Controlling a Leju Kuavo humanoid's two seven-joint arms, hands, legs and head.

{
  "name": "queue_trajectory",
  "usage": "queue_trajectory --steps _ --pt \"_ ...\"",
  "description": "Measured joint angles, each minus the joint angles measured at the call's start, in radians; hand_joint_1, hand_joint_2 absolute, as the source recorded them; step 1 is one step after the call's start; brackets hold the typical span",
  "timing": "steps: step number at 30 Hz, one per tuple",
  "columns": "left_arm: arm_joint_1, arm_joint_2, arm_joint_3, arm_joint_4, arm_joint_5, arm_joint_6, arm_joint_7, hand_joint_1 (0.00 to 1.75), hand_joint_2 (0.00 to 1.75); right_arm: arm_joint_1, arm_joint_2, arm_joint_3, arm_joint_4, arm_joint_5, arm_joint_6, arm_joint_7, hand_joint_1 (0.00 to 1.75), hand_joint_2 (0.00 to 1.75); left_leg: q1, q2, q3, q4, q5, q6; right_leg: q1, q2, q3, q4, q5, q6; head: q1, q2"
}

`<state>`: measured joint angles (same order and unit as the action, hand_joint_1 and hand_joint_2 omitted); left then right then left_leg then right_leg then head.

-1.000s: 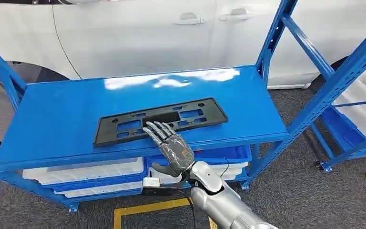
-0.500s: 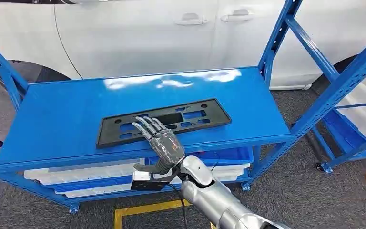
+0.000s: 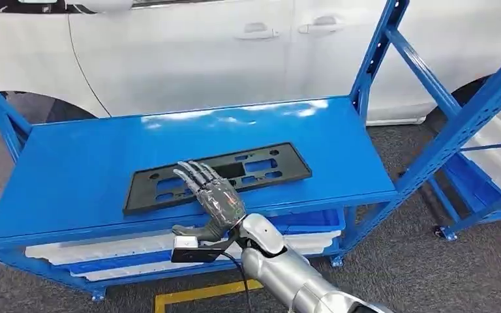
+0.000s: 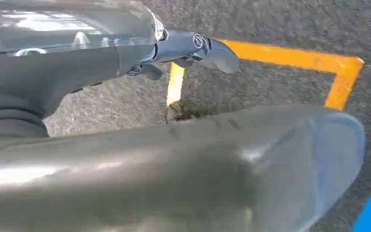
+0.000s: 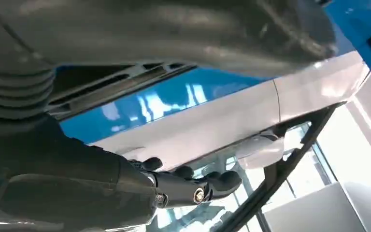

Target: Take the parts from the cabinet and place them on the table.

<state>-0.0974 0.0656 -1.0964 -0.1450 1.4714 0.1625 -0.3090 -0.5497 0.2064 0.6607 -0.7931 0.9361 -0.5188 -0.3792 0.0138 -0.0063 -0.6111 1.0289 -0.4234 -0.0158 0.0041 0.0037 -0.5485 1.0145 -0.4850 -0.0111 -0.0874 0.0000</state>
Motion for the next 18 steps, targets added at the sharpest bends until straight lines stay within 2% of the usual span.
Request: queue_trajectory --steps 2,4,5,6,7,8,9,10,11,12,14,15,17,18 --pt "0.004 0.000 0.000 0.000 0.000 0.000 -0.001 0.00 0.00 -0.001 0.003 0.001 0.006 0.000 0.000 0.000 0.00 0.00 -0.001 -0.001 -0.002 -0.001 -0.004 0.009 0.000 -0.001 0.002 -0.002 -0.002 0.006 0.000 0.000" --pt "0.003 -0.001 0.000 0.000 0.000 -0.001 -0.001 0.00 0.00 -0.005 0.005 0.001 0.010 0.002 0.000 0.000 0.00 0.00 0.006 0.000 0.007 -0.009 -0.004 0.022 -0.005 -0.001 0.002 0.013 -0.017 0.020 0.000 0.000" --pt "0.002 -0.001 -0.001 0.000 0.000 -0.001 -0.001 0.00 0.00 -0.009 0.005 0.002 0.013 0.004 0.000 0.003 0.00 0.00 0.006 0.001 0.009 -0.009 -0.008 0.029 -0.005 -0.002 -0.024 0.063 -0.043 0.024 0.000 0.000" --pt "0.001 -0.001 -0.001 0.000 0.000 -0.001 -0.001 0.00 0.00 -0.010 0.005 0.002 0.015 0.007 0.000 0.006 0.00 0.00 0.006 0.001 0.010 -0.009 -0.009 0.032 -0.008 -0.002 -0.067 0.140 -0.076 0.028 0.000 0.000" --pt "0.000 -0.001 -0.001 0.000 0.000 -0.001 -0.001 0.00 0.00 -0.008 0.004 0.002 0.021 0.008 0.000 0.007 0.00 1.75 0.005 0.001 0.010 -0.009 -0.011 0.034 -0.009 -0.002 -0.114 0.220 -0.105 0.031 0.000 0.000" --pt "0.000 0.000 -0.001 0.000 0.000 -0.001 -0.001 0.00 0.00 -0.006 0.003 0.002 0.024 0.010 0.000 0.007 0.00 1.75 0.005 0.001 0.010 -0.009 -0.013 0.036 -0.010 -0.002 -0.157 0.287 -0.121 0.032 0.000 0.000" --pt "0.002 0.001 -0.001 0.000 0.000 -0.001 -0.001 0.00 0.00 -0.004 0.003 0.002 0.029 0.011 -0.001 0.007 0.00 1.75 0.005 0.000 0.012 -0.008 -0.014 0.035 -0.011 -0.002 -0.184 0.318 -0.117 0.032 0.000 0.000" --pt "0.003 0.001 -0.001 0.000 0.000 -0.001 -0.001 0.00 0.00 -0.004 0.003 0.002 0.030 0.013 -0.001 0.008 0.00 1.75 0.005 0.000 0.014 -0.008 -0.015 0.035 -0.011 -0.002 -0.188 0.314 -0.104 0.032 0.000 0.000" --pt "0.003 0.001 -0.001 0.000 0.000 -0.001 0.000 0.00 0.00 -0.005 0.003 0.002 0.032 0.016 -0.001 0.010 0.00 1.75 0.005 -0.001 0.016 -0.008 -0.016 0.035 -0.010 -0.002 -0.184 0.294 -0.081 0.031 0.000 0.000" --pt "0.003 0.001 -0.002 0.000 0.000 -0.001 0.000 0.00 0.00 -0.007 0.003 0.003 0.036 0.022 -0.003 0.014 0.00 1.75 0.004 -0.003 0.021 -0.008 -0.019 0.033 -0.010 -0.002 -0.160 0.227 -0.029 0.026 0.000 0.000" --pt "0.002 0.000 -0.003 0.000 0.000 -0.001 0.000 0.00 0.00 -0.011 0.003 0.004 0.043 0.043 -0.014 0.031 0.00 1.75 0.003 -0.004 0.034 -0.009 -0.026 0.029 -0.005 -0.001 -0.084 0.046 0.072 0.008 0.000 0.000" --pt "0.001 -0.003 -0.005 0.000 0.000 -0.001 0.000 0.00 0.00 -0.015 0.003 0.004 0.051 0.056 -0.024 0.038 0.00 1.75 0.000 -0.004 0.034 -0.009 -0.029 0.025 0.002 -0.001 -0.068 0.021 0.057 0.001 0.000 0.000" --pt "0.001 -0.003 -0.007 0.000 0.000 -0.001 0.002 0.00 0.00 -0.022 0.003 0.006 0.068 0.093 -0.049 0.064 0.00 1.75 0.000 -0.004 0.032 -0.011 -0.029 0.014 0.005 0.000 -0.070 0.007 0.057 0.001 0.000 0.000" --pt "0.001 -0.003 -0.008 0.000 0.000 -0.001 0.002 0.00 0.00 -0.024 0.002 0.006 0.078 0.113 -0.063 0.076 0.00 1.75 0.002 -0.002 0.036 -0.016 -0.029 0.007 0.006 0.002 -0.069 0.007 0.055 -0.004 0.000 0.000"
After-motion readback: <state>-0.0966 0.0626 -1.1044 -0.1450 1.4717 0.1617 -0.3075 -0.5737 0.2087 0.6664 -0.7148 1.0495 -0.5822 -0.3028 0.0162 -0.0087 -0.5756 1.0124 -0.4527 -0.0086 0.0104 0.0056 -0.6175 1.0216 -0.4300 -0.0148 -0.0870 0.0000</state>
